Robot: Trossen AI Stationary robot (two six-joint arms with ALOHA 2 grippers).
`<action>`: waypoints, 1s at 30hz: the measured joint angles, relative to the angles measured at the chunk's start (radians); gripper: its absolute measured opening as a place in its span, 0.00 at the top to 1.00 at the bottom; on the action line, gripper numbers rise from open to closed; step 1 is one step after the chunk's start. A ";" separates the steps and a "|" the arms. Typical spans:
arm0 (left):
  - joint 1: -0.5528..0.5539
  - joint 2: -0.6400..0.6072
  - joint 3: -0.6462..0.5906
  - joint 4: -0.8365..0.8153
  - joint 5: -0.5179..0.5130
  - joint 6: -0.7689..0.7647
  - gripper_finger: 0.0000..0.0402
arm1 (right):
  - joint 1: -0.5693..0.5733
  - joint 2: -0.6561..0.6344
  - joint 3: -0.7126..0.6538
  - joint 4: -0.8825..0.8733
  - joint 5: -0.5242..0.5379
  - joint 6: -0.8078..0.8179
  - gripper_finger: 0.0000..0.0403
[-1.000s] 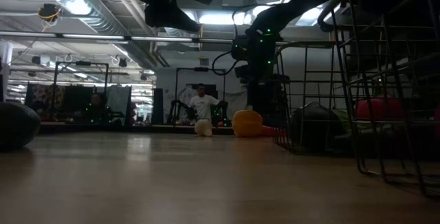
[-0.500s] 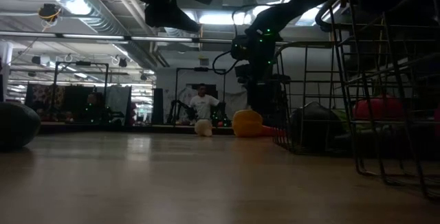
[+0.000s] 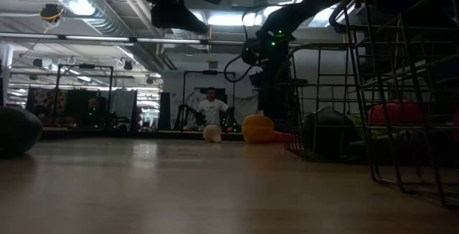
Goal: Sort produce into baskets
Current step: Put the yellow bell pepper into the top wire basket
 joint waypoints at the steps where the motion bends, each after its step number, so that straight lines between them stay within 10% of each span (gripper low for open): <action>1: 0.000 0.000 0.000 0.000 0.000 0.000 0.02 | -0.001 0.000 0.000 -0.013 0.000 0.001 0.74; 12: 0.000 0.000 0.000 0.000 0.000 0.000 0.02 | -0.048 0.000 0.000 -0.115 -0.160 0.040 0.99; 30: 0.000 0.003 0.000 -0.001 0.000 0.006 0.02 | -0.075 0.035 0.000 0.022 -0.257 0.036 0.98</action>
